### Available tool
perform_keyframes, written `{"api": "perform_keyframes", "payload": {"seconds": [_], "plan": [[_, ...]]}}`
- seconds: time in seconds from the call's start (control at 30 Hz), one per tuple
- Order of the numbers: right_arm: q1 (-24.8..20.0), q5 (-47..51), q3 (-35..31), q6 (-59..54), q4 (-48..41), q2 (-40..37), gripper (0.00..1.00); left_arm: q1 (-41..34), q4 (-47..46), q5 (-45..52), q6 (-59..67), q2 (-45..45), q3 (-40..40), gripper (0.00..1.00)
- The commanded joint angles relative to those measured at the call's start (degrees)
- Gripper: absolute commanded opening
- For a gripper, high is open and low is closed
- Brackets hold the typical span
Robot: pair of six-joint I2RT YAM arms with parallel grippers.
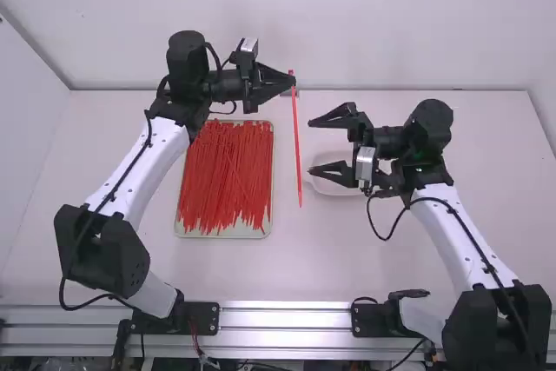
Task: Fasten the cable tie
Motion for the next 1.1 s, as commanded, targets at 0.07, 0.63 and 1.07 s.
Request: {"api": "perform_keyframes", "payload": {"seconds": [0.07, 0.63, 1.07], "plan": [[2.0, -0.9, -0.3, -9.4, 0.2, -0.1, 0.97, 0.2, 0.2, -1.8, -2.1, -0.1, -0.1, 0.02], [6.9, -0.9, -0.3, -11.3, 0.2, -0.7, 0.60, 3.2, -3.7, -0.9, 1.4, -0.1, -0.1, 0.02], [6.6, -0.9, -0.3, -11.3, 0.2, -2.0, 0.37, 3.2, -5.8, -0.5, 3.3, -0.1, -0.1, 0.02]]}}
